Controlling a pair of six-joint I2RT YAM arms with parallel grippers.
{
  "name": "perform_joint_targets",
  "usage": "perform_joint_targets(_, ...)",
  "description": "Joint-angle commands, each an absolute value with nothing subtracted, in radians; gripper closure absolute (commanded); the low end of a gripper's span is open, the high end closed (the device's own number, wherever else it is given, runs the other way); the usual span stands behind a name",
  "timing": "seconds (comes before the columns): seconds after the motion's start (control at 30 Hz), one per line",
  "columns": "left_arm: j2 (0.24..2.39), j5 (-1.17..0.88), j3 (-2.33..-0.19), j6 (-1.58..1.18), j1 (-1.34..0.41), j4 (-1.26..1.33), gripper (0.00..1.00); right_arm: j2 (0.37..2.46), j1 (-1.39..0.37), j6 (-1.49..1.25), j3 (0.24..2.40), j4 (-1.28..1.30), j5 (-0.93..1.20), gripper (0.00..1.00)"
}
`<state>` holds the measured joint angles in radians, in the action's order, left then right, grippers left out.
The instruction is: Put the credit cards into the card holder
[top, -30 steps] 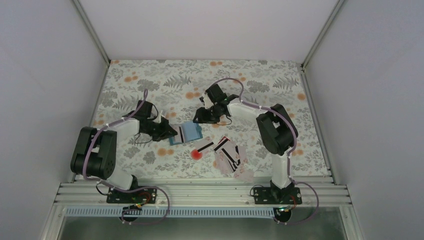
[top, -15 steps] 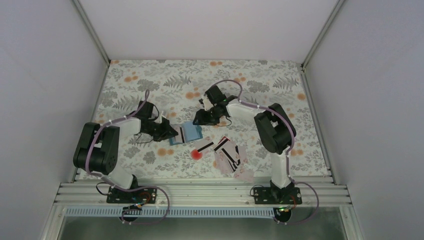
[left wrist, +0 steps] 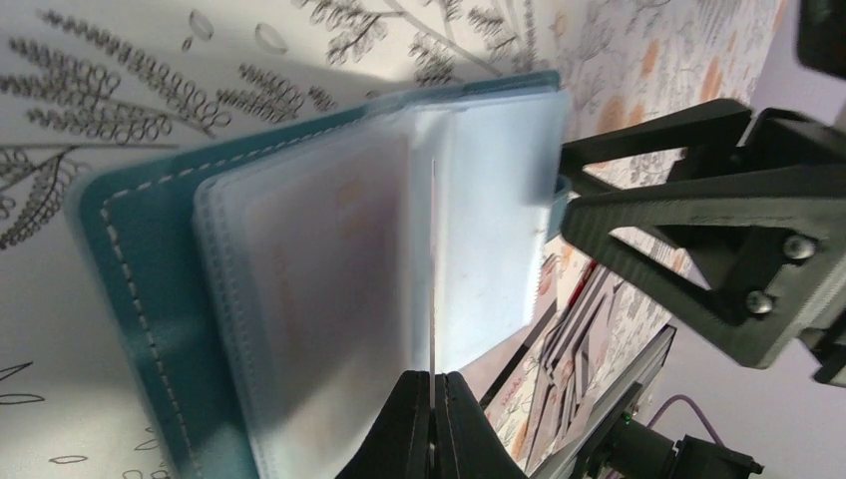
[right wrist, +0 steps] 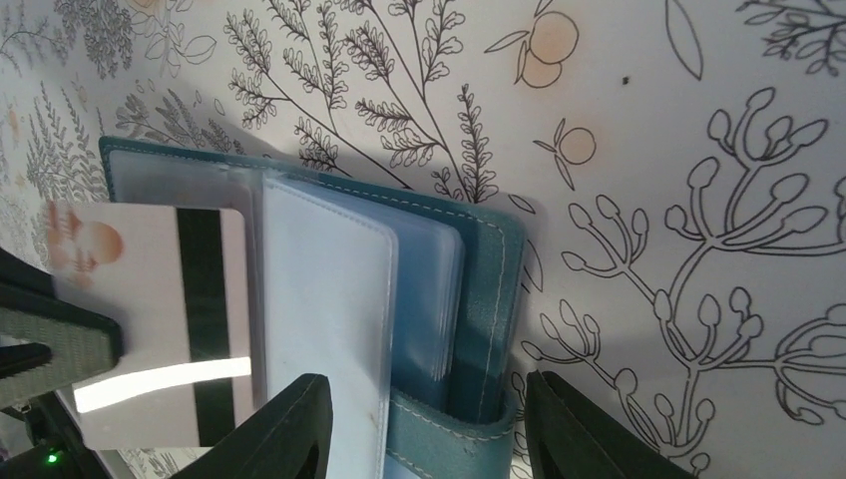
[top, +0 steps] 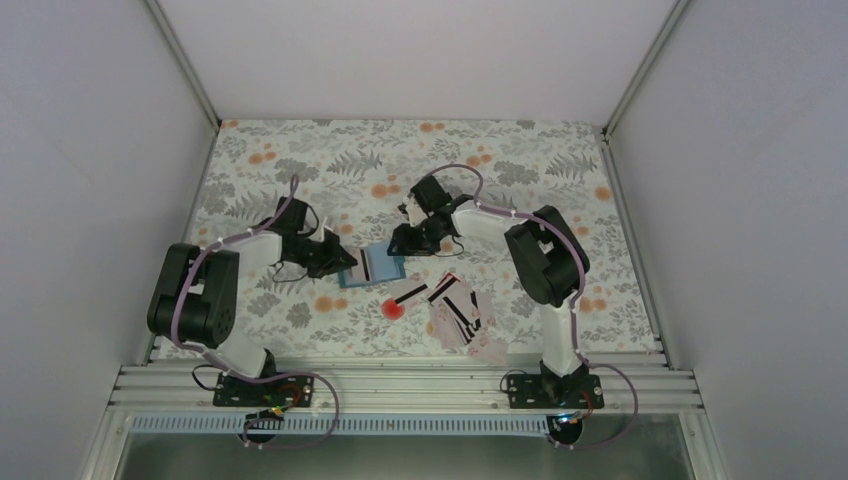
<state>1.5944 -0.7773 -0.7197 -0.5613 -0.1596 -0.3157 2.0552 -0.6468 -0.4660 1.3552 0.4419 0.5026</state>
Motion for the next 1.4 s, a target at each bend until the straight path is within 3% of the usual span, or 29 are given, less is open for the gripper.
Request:
perform_joint_targets(0.0, 1.544, -0.755, -0.767, -0.538, -0.161, -0.365, 0.98, 2.076, -0.657, -0.445, 1.345, 0.436, 0.51, 0.5)
perform_joint_targets(1.37, 1.644, -0.827, -0.722, -0.58, -0.178, -0.193, 0.98, 2.091, -0.657, -0.42, 1.343, 0.45, 0.516, 0.51)
